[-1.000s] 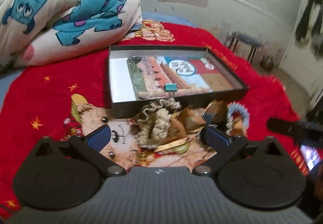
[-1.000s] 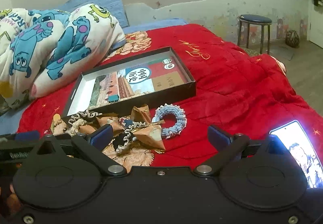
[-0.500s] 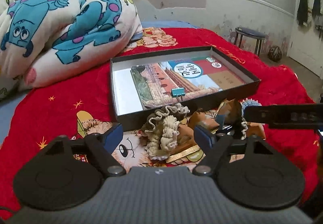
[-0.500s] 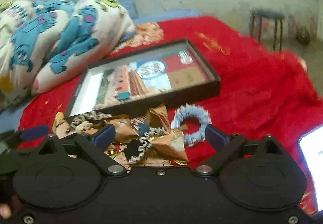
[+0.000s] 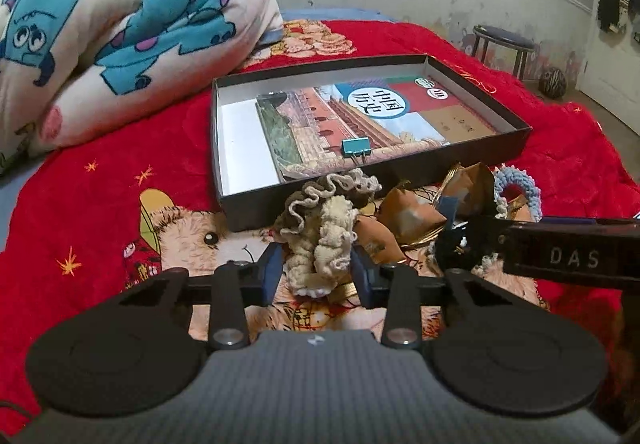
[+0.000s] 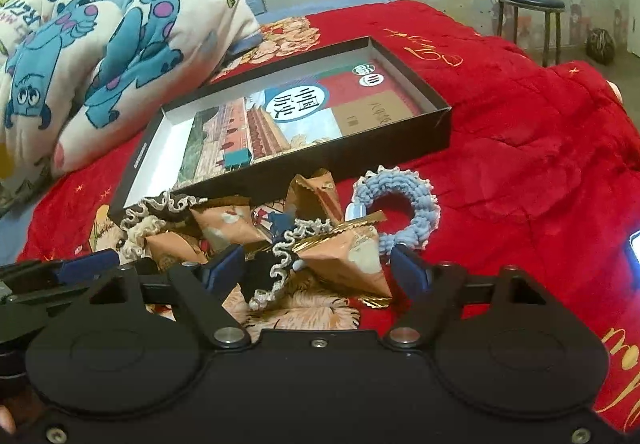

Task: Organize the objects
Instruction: 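Close the left gripper on the cream scrunchie while the right gripper approaches a brown candy, then grasp a brown wrapped candy with the right gripper while the left lifts the scrunchie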

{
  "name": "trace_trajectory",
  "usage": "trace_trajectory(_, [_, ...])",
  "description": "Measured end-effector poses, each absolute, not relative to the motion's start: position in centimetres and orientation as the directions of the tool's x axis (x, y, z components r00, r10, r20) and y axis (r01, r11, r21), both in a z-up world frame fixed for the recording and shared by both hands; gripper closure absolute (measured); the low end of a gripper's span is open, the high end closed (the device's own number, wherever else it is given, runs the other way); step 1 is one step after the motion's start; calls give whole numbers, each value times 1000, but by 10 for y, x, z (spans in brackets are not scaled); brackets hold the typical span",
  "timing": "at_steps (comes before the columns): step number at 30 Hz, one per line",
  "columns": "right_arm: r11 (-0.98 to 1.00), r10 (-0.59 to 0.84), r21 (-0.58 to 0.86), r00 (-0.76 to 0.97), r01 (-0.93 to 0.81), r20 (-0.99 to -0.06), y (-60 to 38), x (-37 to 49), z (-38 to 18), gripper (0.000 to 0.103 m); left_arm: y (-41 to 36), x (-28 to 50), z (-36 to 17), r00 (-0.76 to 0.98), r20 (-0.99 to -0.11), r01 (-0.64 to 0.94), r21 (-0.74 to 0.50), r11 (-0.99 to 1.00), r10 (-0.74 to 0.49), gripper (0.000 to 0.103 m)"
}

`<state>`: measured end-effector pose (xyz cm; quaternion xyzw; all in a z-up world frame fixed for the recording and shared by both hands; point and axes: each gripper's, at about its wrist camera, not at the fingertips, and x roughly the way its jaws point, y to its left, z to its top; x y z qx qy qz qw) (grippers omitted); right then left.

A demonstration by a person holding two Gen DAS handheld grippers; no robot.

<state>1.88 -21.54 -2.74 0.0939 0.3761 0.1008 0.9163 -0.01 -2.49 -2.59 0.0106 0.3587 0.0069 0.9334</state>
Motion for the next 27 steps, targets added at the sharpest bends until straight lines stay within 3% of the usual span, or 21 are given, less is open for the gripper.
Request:
trace_trajectory(8, [964,243,243,717,-106,-653,-215,18,-31,24,-24,1,-26,725,-687,-27,44,999,50,60])
trace_trajectory(12, [972,209,221,718,-78,-664,-214,21,-32,24,-22,1,-27,730,-682,-30,47,998,54,85])
trace_trajectory(17, [970,217,234,702,-74,-678,-215,23,-34,31,-27,-1,-29,728,-681,-25,80,996,73,86])
trace_trajectory(22, [971,211,232,693,-65,-689,-215,26,-39,49,-30,0,-33,726,-681,-28,113,993,98,86])
trace_trajectory(27, [972,207,225,680,-63,-704,-214,28,-43,57,-34,-1,-34,720,-686,-16,133,991,104,89])
